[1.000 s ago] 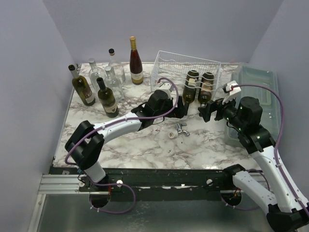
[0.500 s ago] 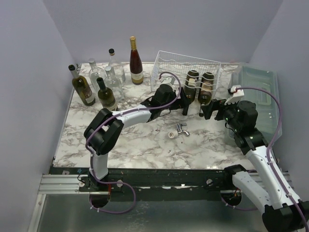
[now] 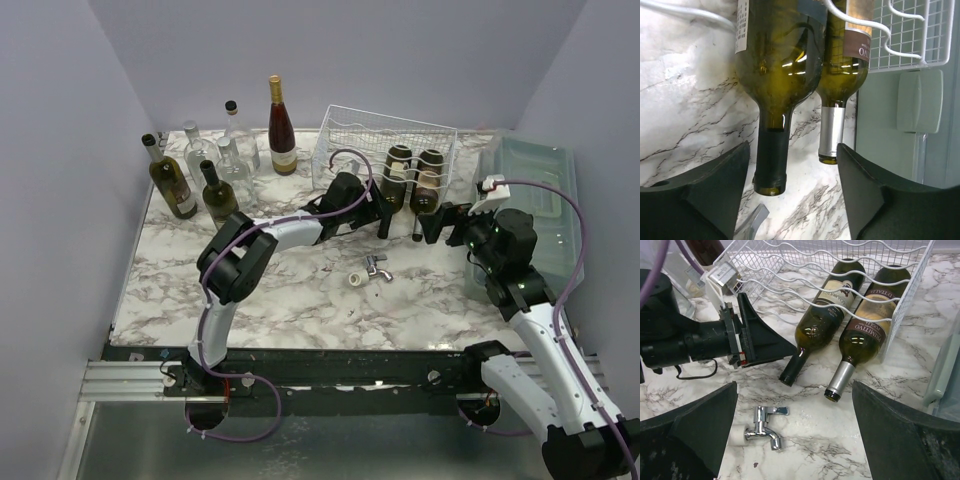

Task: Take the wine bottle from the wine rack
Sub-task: Pick up the wine bottle from the wine rack.

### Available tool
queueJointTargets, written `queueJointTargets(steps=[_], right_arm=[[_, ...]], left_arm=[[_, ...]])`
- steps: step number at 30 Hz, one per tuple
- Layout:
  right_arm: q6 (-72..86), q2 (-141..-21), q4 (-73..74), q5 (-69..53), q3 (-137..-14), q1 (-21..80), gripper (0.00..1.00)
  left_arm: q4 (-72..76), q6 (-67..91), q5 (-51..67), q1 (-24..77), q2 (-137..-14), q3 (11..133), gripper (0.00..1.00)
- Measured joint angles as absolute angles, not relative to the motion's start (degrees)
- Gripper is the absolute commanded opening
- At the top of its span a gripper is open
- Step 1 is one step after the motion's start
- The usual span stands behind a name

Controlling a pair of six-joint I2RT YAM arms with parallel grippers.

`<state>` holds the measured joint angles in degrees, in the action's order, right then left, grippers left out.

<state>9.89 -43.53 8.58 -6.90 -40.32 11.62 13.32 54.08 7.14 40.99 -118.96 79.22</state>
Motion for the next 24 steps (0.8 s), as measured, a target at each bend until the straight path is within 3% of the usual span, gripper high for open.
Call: queueJointTargets(steps=[24], right_arm=[[9.9,-42.7,8.6,-6.7,-40.3,11.6,1.0]], left_arm=[[10.6,59.3,9.9,41.5,-124.3,84.8,0.67]])
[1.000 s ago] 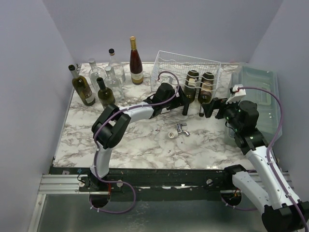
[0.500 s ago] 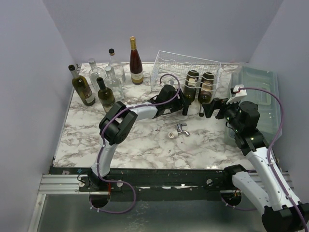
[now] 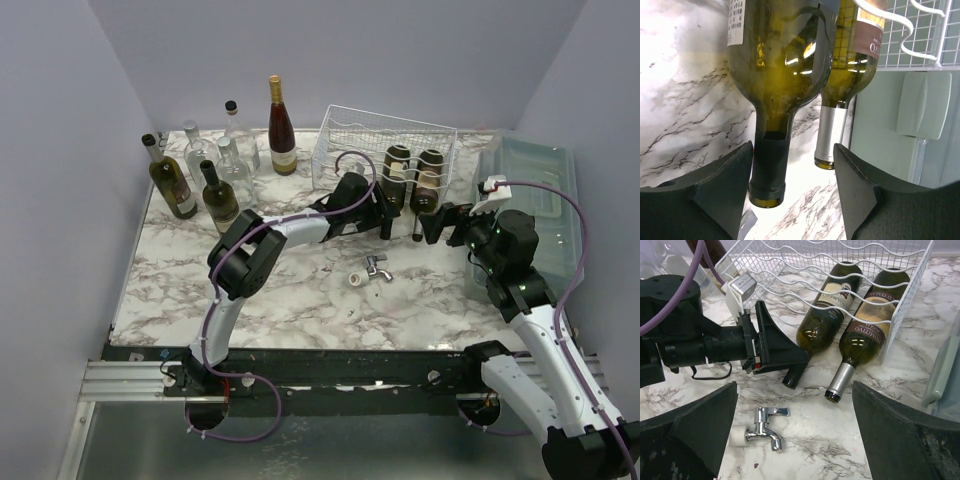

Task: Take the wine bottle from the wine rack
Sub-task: Pick up the wine bottle from the wine rack.

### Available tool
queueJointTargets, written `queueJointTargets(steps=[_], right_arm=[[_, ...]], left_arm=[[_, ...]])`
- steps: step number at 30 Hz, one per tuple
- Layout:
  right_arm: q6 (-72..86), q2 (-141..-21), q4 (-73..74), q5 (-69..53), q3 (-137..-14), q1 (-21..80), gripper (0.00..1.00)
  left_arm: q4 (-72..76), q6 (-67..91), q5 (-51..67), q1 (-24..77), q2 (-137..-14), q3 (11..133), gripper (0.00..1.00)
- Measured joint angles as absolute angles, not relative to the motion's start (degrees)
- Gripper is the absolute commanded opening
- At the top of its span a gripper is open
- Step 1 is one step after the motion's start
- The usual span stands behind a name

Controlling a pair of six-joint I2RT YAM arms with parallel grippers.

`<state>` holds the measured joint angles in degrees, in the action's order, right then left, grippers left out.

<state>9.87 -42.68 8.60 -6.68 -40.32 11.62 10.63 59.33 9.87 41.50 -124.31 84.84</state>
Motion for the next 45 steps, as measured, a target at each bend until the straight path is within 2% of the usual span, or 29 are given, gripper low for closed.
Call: queueJointTargets(steps=[7,12,20,27,31,33,36,45], right_arm=[[9.8,-42.7,8.6,-6.7,-40.3,11.6,1.0],[9.8,-42.7,8.6,-7.4,-40.3,11.6,0.99],[9.1,-44.4,8.8,-10.4,-40.3,11.6,0.96],[6.5,-50.2,12.5,-17.2,-44.2,11.6,0.88],[4.3,-56.2,15.8,-22.9,-49.1,11.6,0.88],[3.5,-59.7,17.4,-25.1,-51.6,11.6,0.88],[2.9,-64.5,19.4,-26.7,-54.5,11.7,0.88],[4.5,-77.4,20.4,-22.9,-57.5,15.2,0.87]], left_arm=[[5.6,57.5,9.3,42.0,-124.3,86.7,0.68],[1.4,54.0,7.2,42.3,-123.5,87.7,0.75],[-3.8,44.8,4.2,42.8,-115.8,87.3,0.77],[-4.4,35.2,-0.9,43.6,-99.8,75.8,0.81],[-5.0,30.2,-4.9,45.6,-90.5,68.4,0.84],[-5.3,28.0,-6.7,46.6,-85.5,64.4,0.87],[-5.7,26.3,-8.3,47.2,-78.2,58.8,0.98],[-5.7,28.5,-12.4,46.9,-53.2,42.6,0.99]])
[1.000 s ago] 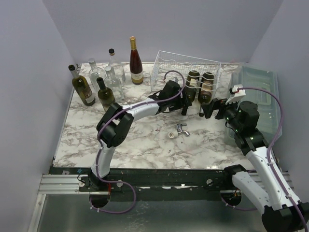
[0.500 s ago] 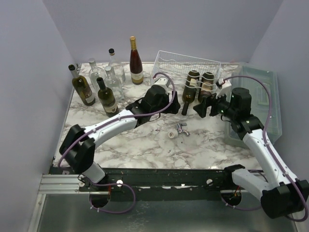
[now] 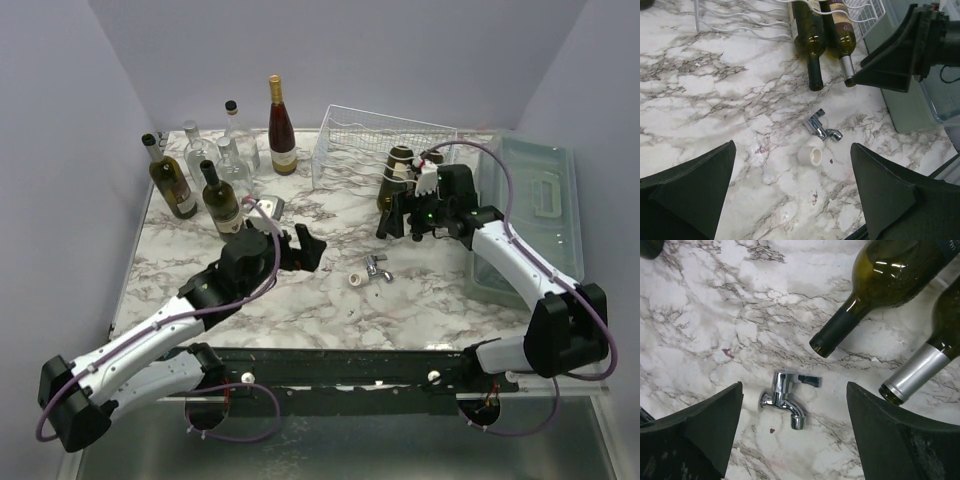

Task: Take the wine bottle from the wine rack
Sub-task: Pick up the wine bottle from the wine rack.

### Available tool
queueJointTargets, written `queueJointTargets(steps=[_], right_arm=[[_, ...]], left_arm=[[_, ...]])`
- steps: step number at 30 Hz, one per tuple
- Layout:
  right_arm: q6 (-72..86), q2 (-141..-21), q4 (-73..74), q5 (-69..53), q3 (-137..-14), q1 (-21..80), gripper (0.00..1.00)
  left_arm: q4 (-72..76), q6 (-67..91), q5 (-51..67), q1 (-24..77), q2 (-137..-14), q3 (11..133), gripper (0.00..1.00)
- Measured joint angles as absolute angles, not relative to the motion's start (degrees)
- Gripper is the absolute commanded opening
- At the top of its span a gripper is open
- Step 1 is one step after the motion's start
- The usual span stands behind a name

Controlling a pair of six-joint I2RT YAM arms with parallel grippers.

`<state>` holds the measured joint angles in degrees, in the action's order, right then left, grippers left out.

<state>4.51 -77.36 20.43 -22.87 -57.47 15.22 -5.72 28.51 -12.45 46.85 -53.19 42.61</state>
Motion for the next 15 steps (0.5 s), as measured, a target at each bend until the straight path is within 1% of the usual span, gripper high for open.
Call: queueJointTargets(steps=[4,8,11,15], right_arm=[[7.6,-81.5,18.0,-18.6,-57.4,18.0,0.87],[12.7,-84.0,13.4,-10.2,-57.1,21.1,0.89],[17.3,-86.2,9.8,-1.6,-56.9,23.0,0.89],[22.3,-89.9,6.5,4.9,-56.9,23.8,0.88]], left_arm=[[-5.7,29.8,-12.3,46.5,-44.2,35.2,0.99],[-7.2,30.9,-12.0,46.5,-34.1,28.8,0.99],[-8.6,31.6,-12.0,46.5,-27.7,26.5,0.99],[-9.6,32.6,-12.1,46.5,-22.4,25.1,0.99]])
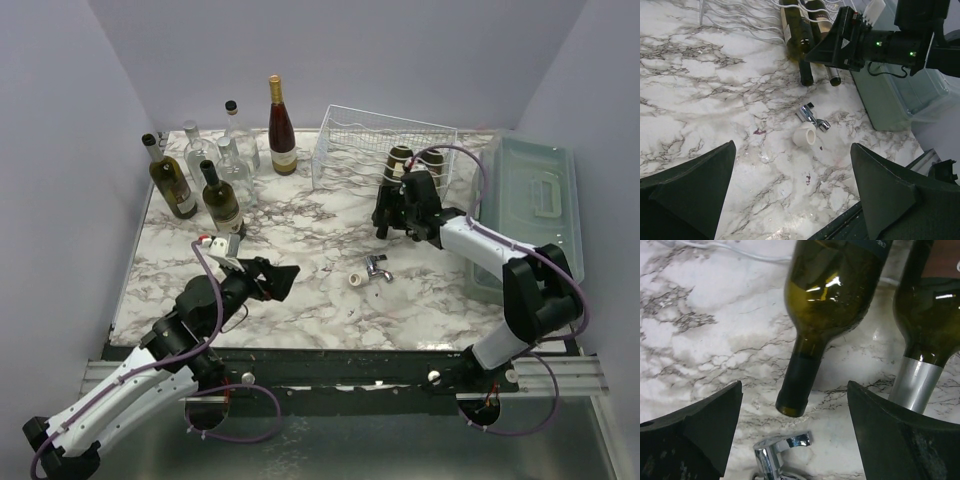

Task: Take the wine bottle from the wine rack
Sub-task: Pick up the wine bottle from the wine rack.

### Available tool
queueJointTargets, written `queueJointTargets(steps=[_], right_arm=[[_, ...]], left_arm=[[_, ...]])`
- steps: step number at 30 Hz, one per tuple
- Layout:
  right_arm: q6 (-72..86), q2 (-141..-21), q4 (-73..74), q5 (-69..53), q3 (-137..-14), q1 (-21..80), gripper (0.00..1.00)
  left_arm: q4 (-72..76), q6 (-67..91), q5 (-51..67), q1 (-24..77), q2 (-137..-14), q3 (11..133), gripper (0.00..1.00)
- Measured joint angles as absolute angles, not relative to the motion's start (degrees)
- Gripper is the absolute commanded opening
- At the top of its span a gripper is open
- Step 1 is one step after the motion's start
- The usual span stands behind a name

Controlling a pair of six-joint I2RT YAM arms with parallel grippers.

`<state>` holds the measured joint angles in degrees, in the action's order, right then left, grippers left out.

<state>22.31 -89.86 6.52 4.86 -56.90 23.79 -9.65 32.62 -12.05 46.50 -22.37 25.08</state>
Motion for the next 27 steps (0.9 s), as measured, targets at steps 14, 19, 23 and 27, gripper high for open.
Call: queueJointTargets(steps=[14,19,23,27], right_arm=[[34.6,-98.5,2.8,12.3,-57.4,23.8,0.71],[37.1,-101.6,1.7,12.6,-58.8,23.8,0.65],[38.2,-103.0,0.6,12.6,-58.8,23.8,0.63],[39.3,-103.7,-0.9,12.7,-58.8,23.8,0.59]], left_arm=[[-13.5,35.3,-12.5,46.5,-17.4,22.3,0.99],[-14.6,36.1,-12.7,46.5,-15.7,21.9,0.99],[-15.5,36.7,-13.0,46.5,-14.2,21.6,0.99],[-16.2,37.3,-13.1,46.5,-13.3,21.3,0.99]])
